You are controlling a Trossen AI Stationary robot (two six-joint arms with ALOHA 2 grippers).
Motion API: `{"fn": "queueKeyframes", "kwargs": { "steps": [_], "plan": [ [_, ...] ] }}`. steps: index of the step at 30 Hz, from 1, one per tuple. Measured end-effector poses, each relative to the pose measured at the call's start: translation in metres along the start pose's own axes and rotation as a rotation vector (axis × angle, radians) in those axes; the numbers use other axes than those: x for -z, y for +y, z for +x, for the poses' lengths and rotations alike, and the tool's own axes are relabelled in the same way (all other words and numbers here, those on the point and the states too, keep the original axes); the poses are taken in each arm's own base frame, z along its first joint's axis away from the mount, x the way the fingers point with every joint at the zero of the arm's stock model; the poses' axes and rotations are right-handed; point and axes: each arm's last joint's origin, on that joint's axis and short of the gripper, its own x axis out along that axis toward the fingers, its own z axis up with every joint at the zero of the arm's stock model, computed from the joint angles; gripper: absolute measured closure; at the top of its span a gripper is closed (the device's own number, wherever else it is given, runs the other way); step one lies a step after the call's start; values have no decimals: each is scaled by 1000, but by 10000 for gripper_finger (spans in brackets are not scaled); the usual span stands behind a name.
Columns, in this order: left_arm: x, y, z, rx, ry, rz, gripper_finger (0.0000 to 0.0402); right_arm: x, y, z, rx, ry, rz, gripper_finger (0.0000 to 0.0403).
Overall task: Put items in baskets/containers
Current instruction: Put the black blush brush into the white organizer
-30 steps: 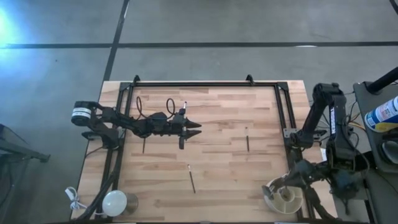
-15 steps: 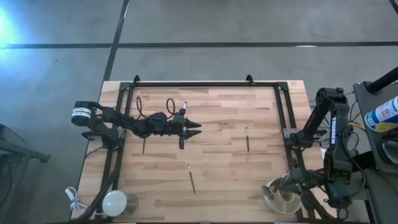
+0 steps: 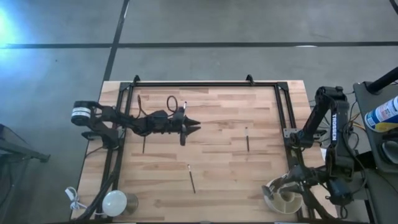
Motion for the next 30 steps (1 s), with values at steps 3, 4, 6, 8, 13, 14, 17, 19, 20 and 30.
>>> {"fn": "queueKeyframes", "kwargs": {
  "steps": [3,4,6,8,13,14,17,19,20,30],
  "plan": [
    [1,16,-2,-70,42,-38,326,-11,-5,3,55,-120,-105,306],
    [0,22,-2,-93,48,-54,340,-15,-9,6,92,-167,-140,312],
    [-1,35,-5,-140,71,-94,370,-24,-17,12,171,-220,-186,329],
    [-2,48,-8,-192,88,-125,393,-33,-28,18,244,-236,-197,353],
    [-2,75,-15,-296,184,-139,401,-49,-58,32,328,-182,-155,393],
    [-1,79,-16,-315,209,-142,401,-51,-64,35,326,-168,-147,394],
    [-1,88,-18,-365,287,-144,401,-57,-79,45,286,-170,-130,395],
    [-2,93,-18,-393,334,-153,401,-61,-90,53,244,-188,-135,395],
    [-3,95,-18,-405,353,-160,401,-63,-96,58,218,-202,-141,395],
    [-16,105,-15,-561,431,-223,353,-83,-171,100,164,-338,-170,395]
  ]
}}
